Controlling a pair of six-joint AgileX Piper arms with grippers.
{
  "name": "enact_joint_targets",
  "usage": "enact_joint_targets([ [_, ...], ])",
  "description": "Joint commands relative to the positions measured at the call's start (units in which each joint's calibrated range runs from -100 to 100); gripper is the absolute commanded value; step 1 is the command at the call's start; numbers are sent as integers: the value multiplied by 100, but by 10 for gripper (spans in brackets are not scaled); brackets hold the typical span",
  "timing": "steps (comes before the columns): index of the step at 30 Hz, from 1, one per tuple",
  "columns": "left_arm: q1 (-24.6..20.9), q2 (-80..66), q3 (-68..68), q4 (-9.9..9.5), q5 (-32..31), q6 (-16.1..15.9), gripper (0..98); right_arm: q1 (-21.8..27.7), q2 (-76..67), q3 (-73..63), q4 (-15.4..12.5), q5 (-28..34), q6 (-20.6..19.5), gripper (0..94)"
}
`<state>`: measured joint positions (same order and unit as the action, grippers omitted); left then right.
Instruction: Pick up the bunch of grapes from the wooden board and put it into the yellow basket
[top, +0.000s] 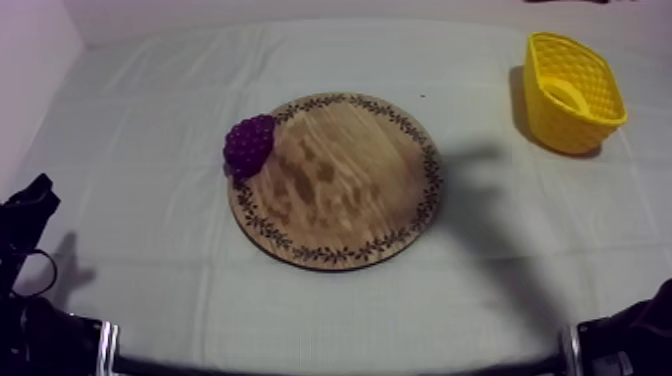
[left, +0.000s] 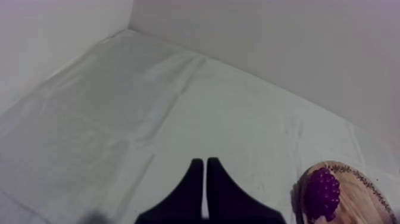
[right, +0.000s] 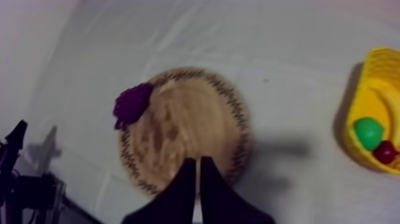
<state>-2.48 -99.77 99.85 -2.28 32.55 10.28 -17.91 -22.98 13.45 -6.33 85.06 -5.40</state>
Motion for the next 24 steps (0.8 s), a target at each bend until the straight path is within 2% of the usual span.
enact_joint_targets([
  [1,-1,3,4,1,3,0,0,-511,580,-354,-26,45,-281,4],
  [10,-1,3,4,1,3,0,0,-1189,2042,-1311,-72,-163,-767,14],
  [24,-1,3,4,1,3,0,0,-1385,3132,-1011,91,-1945,-1636,12],
])
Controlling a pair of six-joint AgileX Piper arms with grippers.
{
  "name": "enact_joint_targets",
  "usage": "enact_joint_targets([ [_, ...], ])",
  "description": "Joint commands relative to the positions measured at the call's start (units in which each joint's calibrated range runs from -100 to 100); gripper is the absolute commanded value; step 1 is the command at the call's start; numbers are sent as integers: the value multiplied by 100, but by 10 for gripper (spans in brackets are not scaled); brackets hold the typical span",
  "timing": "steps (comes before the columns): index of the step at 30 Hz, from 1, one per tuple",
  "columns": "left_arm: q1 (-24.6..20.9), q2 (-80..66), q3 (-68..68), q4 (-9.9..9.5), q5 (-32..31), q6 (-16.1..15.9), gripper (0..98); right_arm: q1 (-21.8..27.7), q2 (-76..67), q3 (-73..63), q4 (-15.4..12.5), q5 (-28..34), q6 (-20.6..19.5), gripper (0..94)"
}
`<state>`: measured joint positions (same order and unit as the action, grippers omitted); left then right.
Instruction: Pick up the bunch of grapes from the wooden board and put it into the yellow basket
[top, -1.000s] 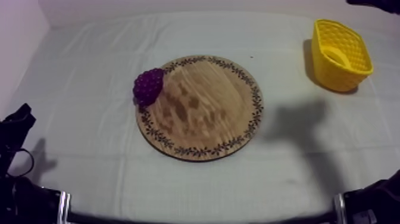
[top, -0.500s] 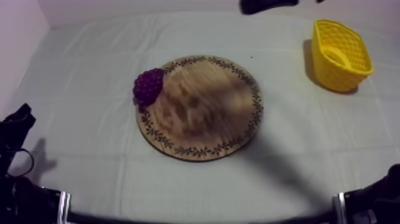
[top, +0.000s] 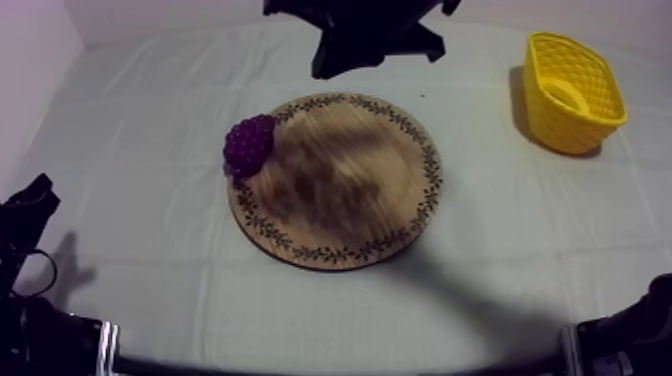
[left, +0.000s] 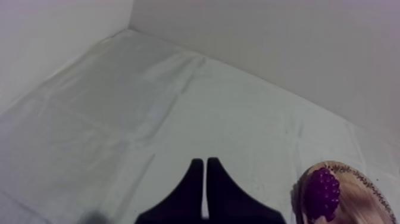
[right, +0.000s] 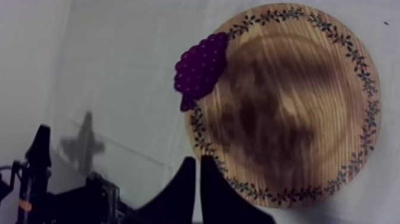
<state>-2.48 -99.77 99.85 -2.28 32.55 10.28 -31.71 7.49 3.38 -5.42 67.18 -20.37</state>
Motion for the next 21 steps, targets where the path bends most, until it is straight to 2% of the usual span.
enact_joint_targets([
  [1,-1,3,4,1,3,0,0,-5,183,-32,20,-201,-211,12],
  [8,-1,3,4,1,3,0,0,4,1105,-741,87,-268,-564,12],
  [21,-1,3,4,1,3,0,0,8,2957,-3117,195,537,-1011,13],
])
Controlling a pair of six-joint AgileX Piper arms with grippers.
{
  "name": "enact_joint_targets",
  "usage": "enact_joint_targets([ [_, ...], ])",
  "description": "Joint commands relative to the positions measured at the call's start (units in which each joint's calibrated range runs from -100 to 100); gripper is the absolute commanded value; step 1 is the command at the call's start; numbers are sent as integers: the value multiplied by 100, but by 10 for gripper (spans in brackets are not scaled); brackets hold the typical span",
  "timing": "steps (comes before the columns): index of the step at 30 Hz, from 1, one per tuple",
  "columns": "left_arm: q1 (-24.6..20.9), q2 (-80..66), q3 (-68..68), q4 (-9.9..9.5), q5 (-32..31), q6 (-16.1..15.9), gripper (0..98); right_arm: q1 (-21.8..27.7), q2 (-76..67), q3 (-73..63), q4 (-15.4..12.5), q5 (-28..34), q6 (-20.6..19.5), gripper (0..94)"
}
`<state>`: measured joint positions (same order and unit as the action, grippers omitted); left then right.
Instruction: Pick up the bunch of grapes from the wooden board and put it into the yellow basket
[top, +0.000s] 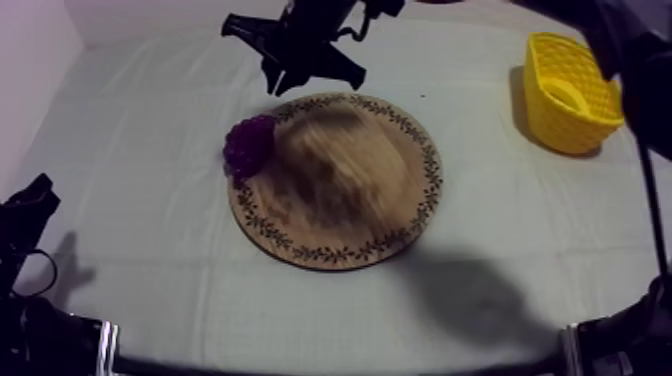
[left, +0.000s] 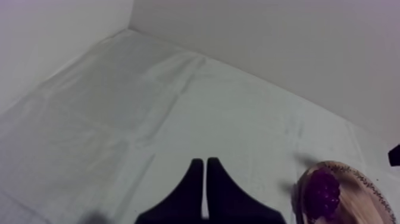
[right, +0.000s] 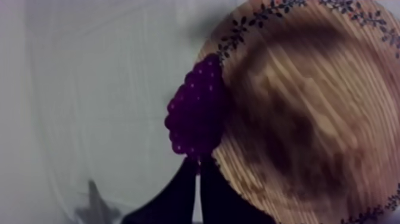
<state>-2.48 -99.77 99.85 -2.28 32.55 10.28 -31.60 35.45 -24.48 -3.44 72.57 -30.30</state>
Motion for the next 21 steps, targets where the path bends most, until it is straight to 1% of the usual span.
enact_joint_targets([
  [1,-1,3,4,1,3,0,0,-7,221,-409,-3,-7,-31,14],
  [3,-1,3,4,1,3,0,0,-12,310,-514,-11,-71,-18,19],
  [4,-1,3,4,1,3,0,0,-14,355,-561,-28,-107,9,42],
  [5,-1,3,4,1,3,0,0,-17,408,-627,-42,-128,34,94],
  [9,-1,3,4,1,3,0,0,-44,632,-841,-59,-134,71,386],
  [12,-1,3,4,1,3,0,0,-65,763,-830,-139,-128,133,595],
  [15,-1,3,4,1,3,0,0,-76,867,-736,-241,-82,203,759],
  [18,-1,3,4,1,3,0,0,-85,968,-652,-297,-34,247,857],
  [21,-1,3,4,1,3,0,0,-108,1091,-654,-316,-22,288,895],
])
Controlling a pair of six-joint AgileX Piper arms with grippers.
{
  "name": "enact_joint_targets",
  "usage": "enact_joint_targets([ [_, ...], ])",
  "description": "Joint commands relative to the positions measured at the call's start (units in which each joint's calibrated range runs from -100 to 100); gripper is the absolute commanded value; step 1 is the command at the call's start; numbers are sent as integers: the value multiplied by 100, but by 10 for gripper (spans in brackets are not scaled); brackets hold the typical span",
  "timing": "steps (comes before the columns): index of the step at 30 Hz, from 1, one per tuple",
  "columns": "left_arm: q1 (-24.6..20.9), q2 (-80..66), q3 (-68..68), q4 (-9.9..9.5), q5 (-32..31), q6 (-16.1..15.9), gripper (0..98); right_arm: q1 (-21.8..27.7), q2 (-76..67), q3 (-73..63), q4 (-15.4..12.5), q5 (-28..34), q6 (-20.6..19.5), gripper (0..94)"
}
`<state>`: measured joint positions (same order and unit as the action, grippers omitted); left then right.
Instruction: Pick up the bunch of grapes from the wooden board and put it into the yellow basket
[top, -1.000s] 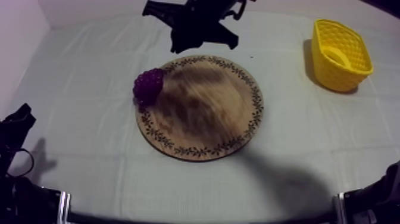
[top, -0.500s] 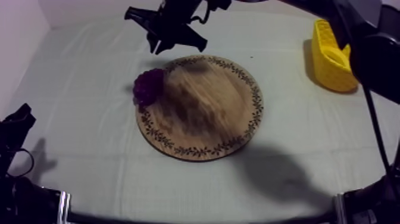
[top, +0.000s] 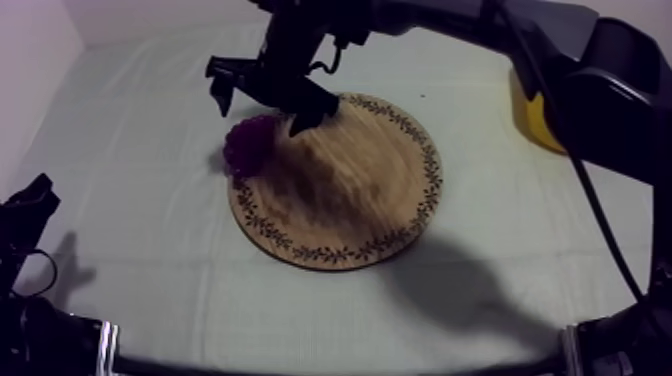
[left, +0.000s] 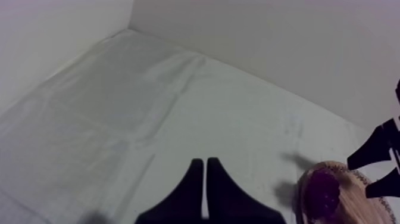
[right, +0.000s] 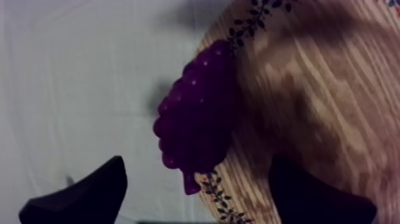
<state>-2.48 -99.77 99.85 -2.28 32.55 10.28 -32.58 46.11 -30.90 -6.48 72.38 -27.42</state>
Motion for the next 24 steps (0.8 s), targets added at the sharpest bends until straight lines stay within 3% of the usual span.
enact_joint_targets([
  [1,-1,3,4,1,3,0,0,-20,73,-47,-13,6,11,902],
  [24,-1,3,4,1,3,0,0,-94,1340,-1600,74,455,-33,915],
])
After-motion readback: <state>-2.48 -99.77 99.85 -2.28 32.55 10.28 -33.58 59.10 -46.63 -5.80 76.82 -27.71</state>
